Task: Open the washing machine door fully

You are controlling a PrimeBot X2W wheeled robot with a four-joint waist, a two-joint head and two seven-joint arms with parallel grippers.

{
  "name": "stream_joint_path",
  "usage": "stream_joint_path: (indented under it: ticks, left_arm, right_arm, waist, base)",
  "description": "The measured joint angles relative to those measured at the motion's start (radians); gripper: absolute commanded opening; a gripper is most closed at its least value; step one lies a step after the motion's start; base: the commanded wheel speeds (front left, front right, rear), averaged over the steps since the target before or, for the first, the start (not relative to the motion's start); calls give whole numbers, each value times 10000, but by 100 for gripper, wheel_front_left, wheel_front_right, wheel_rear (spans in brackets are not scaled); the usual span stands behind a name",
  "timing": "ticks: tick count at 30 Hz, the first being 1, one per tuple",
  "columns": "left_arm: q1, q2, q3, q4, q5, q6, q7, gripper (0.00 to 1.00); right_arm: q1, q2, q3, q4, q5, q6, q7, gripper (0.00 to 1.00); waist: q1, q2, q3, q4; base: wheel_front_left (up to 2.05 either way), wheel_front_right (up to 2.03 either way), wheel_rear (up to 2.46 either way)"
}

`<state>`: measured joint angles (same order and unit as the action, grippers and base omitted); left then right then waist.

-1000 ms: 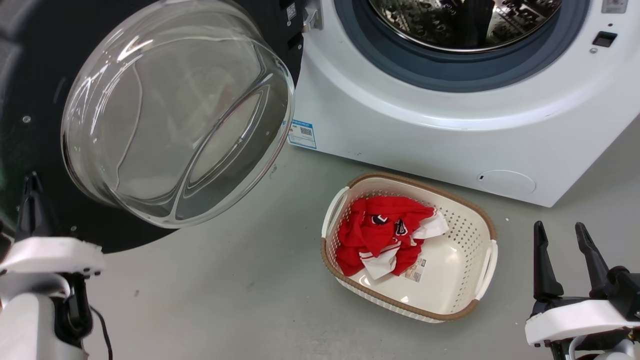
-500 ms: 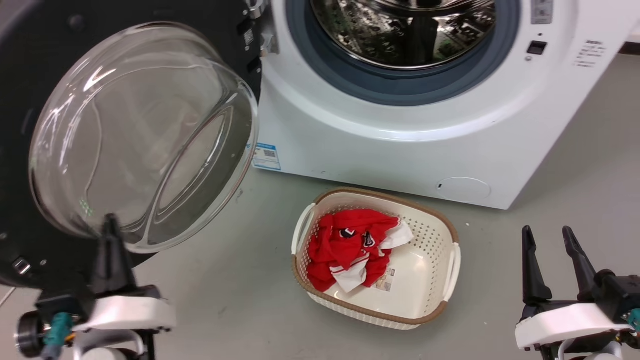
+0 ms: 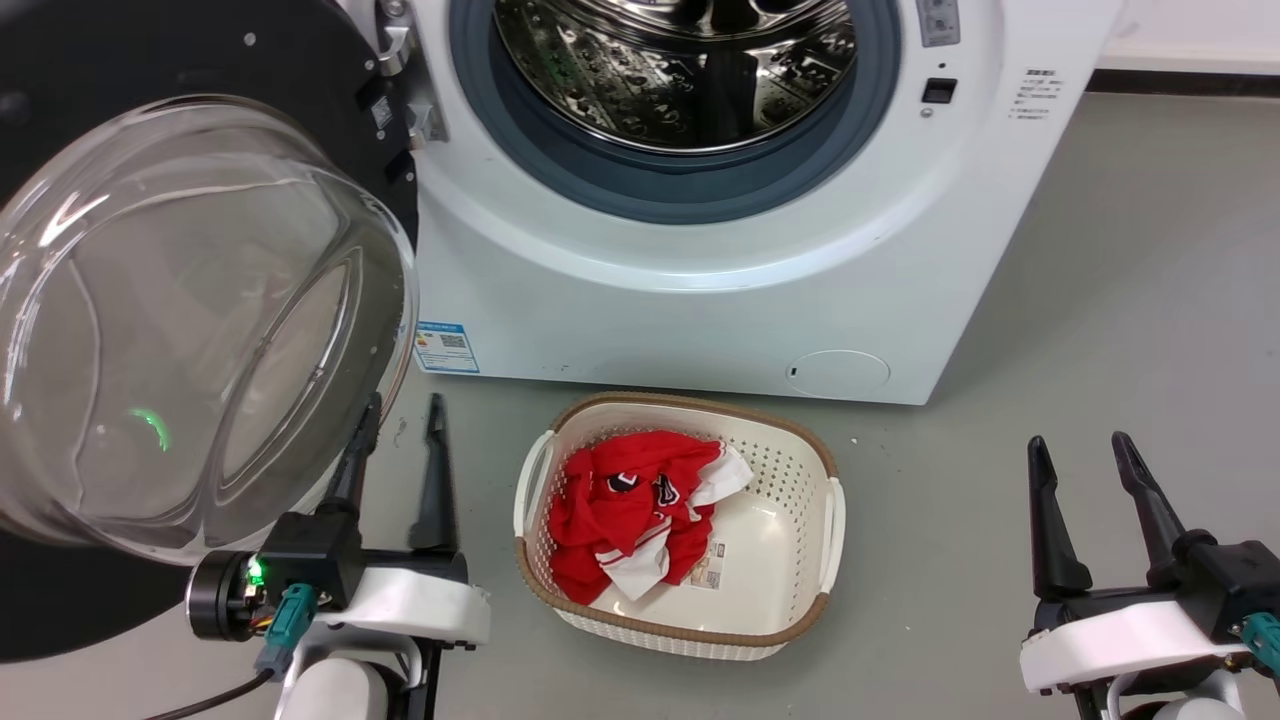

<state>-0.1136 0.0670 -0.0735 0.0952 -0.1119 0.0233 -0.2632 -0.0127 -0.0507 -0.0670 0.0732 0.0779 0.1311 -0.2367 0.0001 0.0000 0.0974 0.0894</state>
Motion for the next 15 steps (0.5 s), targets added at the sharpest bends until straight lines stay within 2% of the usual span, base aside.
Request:
stream_joint_path:
  ticks: [6,15]
  left_arm:
    - [-111,-82,-224,71,313,134,2,100]
    - [105,-117,-278,63,456,345,2,100]
  right_arm:
    - [12,0,12,-211,-157,0,6,100]
    - [145,0,-50,-332,-207,0,13,100]
  waist:
    - [0,0,-64,-413]
    - [-1,0,-257,-684]
  base:
    - [0,0,0]
    - [0,0,0]
